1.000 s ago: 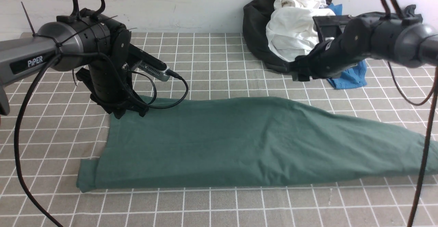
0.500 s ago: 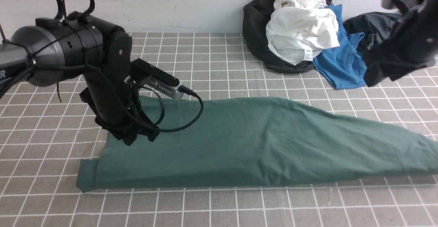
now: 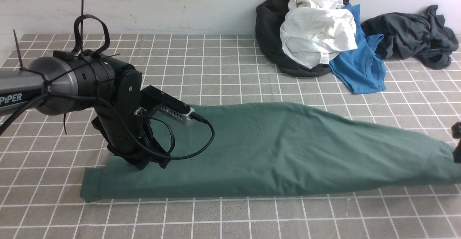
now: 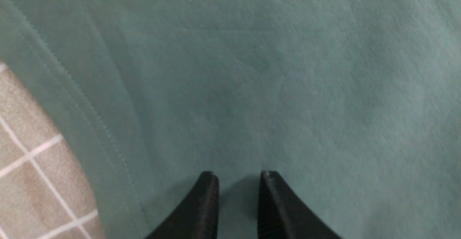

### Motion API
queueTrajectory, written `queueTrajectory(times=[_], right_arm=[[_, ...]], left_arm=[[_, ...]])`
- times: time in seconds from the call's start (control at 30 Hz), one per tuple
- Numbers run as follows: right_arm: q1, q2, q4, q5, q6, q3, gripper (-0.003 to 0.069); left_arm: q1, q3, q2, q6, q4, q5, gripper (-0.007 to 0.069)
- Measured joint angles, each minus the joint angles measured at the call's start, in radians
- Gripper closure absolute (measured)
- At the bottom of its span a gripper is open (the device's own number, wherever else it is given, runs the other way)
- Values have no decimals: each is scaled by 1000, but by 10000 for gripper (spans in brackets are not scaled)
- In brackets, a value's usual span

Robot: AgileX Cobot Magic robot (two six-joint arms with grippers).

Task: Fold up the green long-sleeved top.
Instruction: Use the right arm to clamp the right edge of the fabric

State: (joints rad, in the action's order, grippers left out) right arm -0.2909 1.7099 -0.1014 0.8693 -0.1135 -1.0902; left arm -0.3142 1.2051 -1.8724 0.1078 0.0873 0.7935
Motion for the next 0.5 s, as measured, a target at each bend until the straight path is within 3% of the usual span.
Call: queueTrajectory(times=[0.13, 0.33, 0.43, 0.5], right_arm=[[-12, 87, -9, -59, 22, -2, 146], [2, 155, -54, -98, 15, -3, 143], [20, 156, -59, -103, -8, -4, 169], [41, 156, -63, -108, -29, -4, 253]], left_arm=[[0, 0, -11, 0, 0, -12, 474], [0, 0, -25, 8, -1, -14, 474], [0, 0, -25, 8, -1, -14, 474], [0, 0, -25, 8, -1, -14, 474]])
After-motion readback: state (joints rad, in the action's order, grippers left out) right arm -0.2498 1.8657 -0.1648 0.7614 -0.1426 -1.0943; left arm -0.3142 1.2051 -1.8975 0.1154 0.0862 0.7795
